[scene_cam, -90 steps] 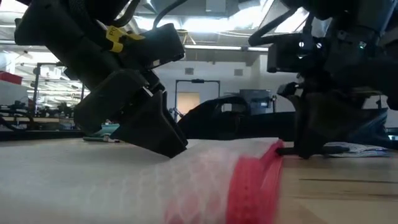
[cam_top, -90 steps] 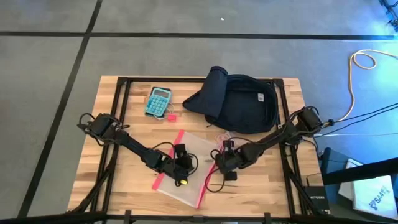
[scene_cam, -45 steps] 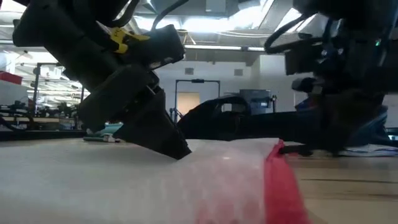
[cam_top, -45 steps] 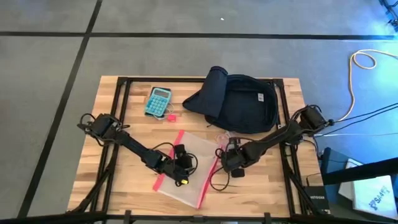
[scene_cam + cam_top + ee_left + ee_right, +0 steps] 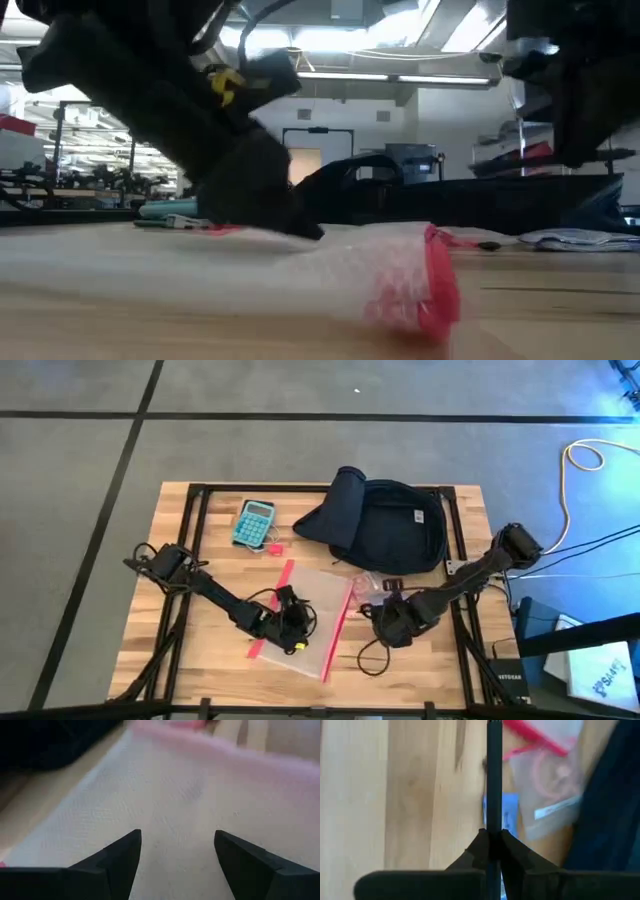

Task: Unpack backpack
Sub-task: Remove the black pen from the transparent zip bag

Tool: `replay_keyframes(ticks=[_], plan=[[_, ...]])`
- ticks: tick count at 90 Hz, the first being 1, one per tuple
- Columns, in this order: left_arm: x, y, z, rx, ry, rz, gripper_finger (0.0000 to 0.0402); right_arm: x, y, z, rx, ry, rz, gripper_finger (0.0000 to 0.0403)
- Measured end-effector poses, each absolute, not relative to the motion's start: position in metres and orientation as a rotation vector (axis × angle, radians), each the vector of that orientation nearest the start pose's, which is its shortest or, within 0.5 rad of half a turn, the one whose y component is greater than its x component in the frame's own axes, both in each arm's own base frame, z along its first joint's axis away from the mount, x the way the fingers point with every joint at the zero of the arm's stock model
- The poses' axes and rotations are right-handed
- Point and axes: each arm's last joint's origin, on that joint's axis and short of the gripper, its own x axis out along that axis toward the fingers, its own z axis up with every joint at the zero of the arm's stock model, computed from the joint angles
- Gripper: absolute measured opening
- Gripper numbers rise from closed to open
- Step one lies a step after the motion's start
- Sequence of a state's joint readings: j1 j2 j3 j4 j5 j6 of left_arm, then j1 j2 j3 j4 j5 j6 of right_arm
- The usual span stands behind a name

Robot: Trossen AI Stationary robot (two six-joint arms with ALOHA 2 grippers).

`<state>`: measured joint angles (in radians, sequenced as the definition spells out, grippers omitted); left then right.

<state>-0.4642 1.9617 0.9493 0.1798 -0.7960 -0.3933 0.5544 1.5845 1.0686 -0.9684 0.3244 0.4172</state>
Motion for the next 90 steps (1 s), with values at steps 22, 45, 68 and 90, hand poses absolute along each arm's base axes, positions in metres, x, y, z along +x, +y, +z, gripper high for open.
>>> replay_keyframes(ticks=[22,45,68,90], plan=[[0.346,-0.157,0.131,0.029,0.356,0.334,0.0239,0.255,0.145,0.193,-0.497,1.325,-0.062,0.0005],[0.357,-0.153,0.143,0.055,0.283,0.167,0.0239,0.287,0.144,0.195,-0.493,1.33,-0.074,0.0005],[0.363,-0.134,0.139,0.184,0.341,0.191,0.0239,0.315,0.158,0.205,-0.489,1.308,0.006,0.0005],[0.364,-0.125,0.133,0.141,0.402,0.209,0.0231,0.328,0.161,0.207,-0.522,1.326,-0.004,0.0005]])
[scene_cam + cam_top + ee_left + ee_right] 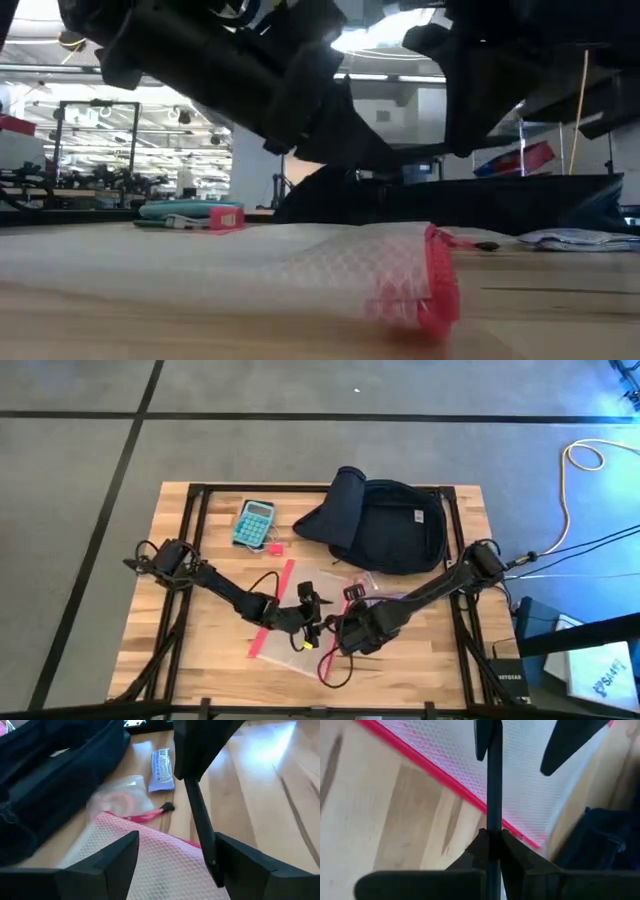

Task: Unpack backpack
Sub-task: Remove the black pen from the transparent zip bag

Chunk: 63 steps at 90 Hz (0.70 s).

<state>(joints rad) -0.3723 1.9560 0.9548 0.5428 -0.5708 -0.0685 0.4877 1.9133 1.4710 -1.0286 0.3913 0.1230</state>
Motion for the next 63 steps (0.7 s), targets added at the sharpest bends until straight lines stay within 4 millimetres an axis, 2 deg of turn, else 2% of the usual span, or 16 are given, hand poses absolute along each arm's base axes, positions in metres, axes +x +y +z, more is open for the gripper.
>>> replay_keyframes(ticks=[33,44,63], plan=[[0.3643,-0.1276,0.1344,0.128,0.394,0.163,0.0114,0.3308,0.158,0.2098,-0.514,1.318,-0.019,0.0005],[0.3634,-0.1312,0.1352,0.147,0.387,0.151,0.0098,0.3316,0.1565,0.2097,-0.51,1.319,-0.023,0.0005],[0.363,-0.1315,0.1351,0.15,0.388,0.157,0.0094,0.3326,0.1557,0.2096,-0.494,1.317,-0.022,0.0005]])
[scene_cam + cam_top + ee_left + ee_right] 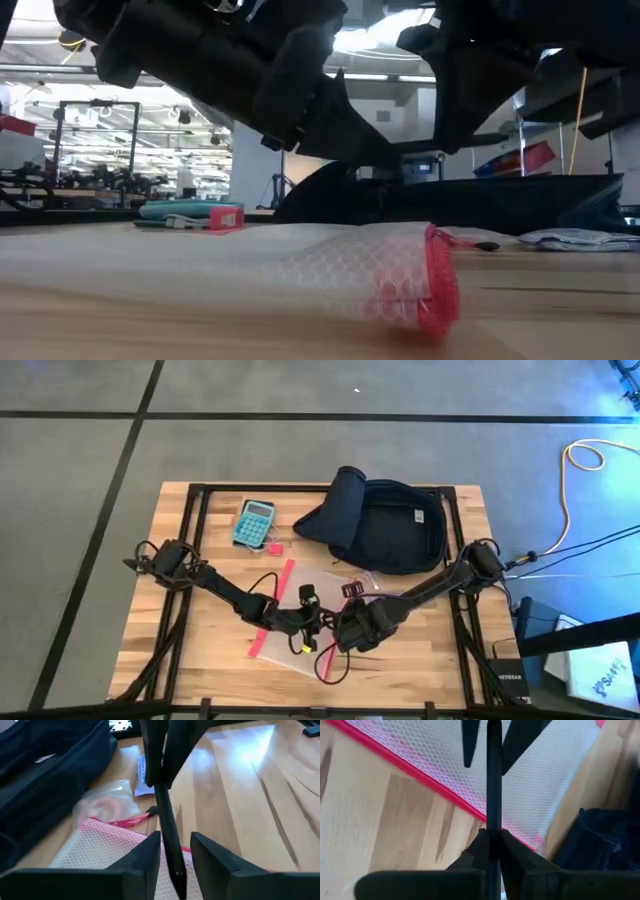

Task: Unpack backpack
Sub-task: Remove the black pen from the transparent zip bag

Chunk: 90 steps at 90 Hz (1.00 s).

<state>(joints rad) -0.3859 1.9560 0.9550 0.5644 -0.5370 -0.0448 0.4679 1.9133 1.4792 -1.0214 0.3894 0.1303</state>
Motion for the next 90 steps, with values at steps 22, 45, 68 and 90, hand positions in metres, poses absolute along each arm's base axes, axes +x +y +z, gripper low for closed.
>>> replay_keyframes(ticks=[22,45,68,90], plan=[[0.363,-0.131,0.135,0.14,0.383,0.184,0.0081,0.332,0.156,0.209,-0.474,1.326,-0.003,0.0005],[0.362,-0.134,0.135,0.153,0.385,0.185,0.0015,0.332,0.157,0.209,-0.467,1.328,-0.003,0.0005],[0.362,-0.133,0.136,0.153,0.38,0.192,0.0015,0.328,0.154,0.214,-0.465,1.307,-0.11,0.006],[0.362,-0.133,0.137,0.137,0.375,0.204,0.0015,0.314,0.16,0.228,-0.501,1.167,-0.374,0.0206]])
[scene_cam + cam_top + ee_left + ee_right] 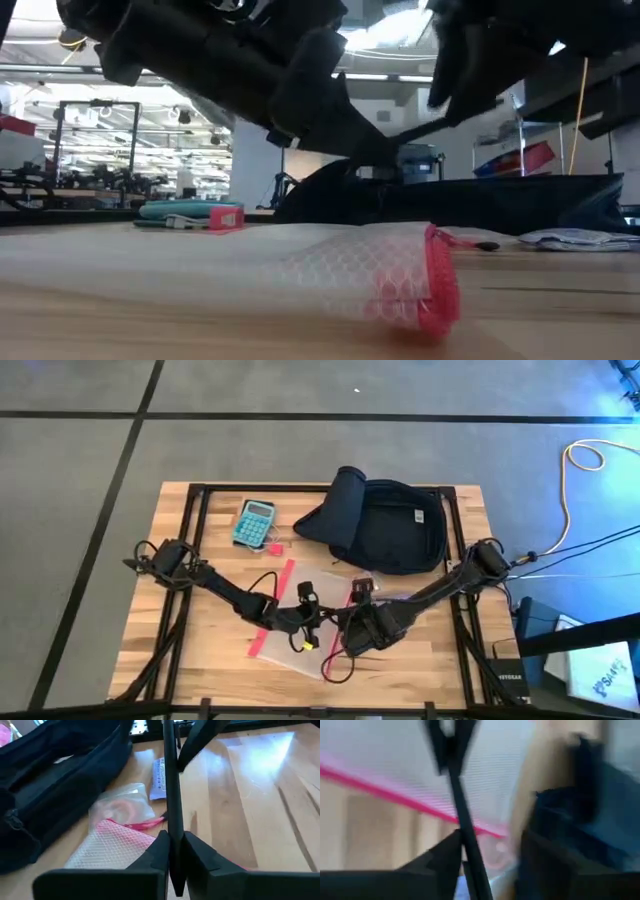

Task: Unpack backpack
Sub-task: Remove the black pen from the transparent zip bag

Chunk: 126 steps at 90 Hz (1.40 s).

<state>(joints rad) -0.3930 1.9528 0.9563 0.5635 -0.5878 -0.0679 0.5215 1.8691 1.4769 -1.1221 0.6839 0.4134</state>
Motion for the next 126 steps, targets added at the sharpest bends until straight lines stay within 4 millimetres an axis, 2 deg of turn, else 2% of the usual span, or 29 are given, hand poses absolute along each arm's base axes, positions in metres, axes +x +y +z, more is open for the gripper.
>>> replay_keyframes(ticks=[13,22,28,41,47,52,59,67,76,86,106,114,126], plan=[[0.36,-0.135,0.132,0.145,0.411,0.171,0.0015,0.298,0.168,0.239,-0.528,0.972,-0.525,0.0244],[0.36,-0.135,0.133,0.138,0.406,0.173,0.0015,0.271,0.176,0.235,-0.454,0.86,-0.574,0.0245],[0.36,-0.136,0.133,0.141,0.409,0.178,0.0015,0.247,0.178,0.225,-0.374,0.768,-0.596,0.024],[0.359,-0.137,0.133,0.148,0.405,0.175,0.0015,0.202,0.181,0.192,-0.188,0.553,-0.565,0.0223],[0.359,-0.137,0.133,0.144,0.405,0.182,0.0015,0.19,0.185,0.187,-0.079,0.412,-0.526,0.0218],[0.359,-0.136,0.134,0.13,0.398,0.205,0.0015,0.186,0.187,0.175,-0.042,0.39,-0.475,0.0217],[0.36,-0.136,0.136,0.132,0.365,0.264,0.0015,0.185,0.184,0.156,-0.008,0.404,-0.416,0.0216],[0.359,-0.139,0.141,0.162,0.319,0.308,0.0015,0.183,0.182,0.146,0.079,0.301,-0.403,0.0216],[0.358,-0.144,0.145,0.179,0.28,0.335,0.0015,0.182,0.178,0.143,0.131,0.211,-0.377,0.0216],[0.358,-0.149,0.151,0.178,0.226,0.331,0.0015,0.188,0.172,0.146,0.179,0.156,-0.323,0.0216],[0.358,-0.151,0.162,0.203,0.138,0.359,0.0015,0.231,0.163,0.165,0.189,0.082,-0.142,0.0216],[0.359,-0.149,0.166,0.201,0.105,0.383,0.0015,0.249,0.162,0.17,0.17,0.075,-0.113,0.0216],[0.36,-0.147,0.169,0.2,0.084,0.395,0.0015,0.265,0.163,0.173,0.112,0.06,-0.098,0.0216]])
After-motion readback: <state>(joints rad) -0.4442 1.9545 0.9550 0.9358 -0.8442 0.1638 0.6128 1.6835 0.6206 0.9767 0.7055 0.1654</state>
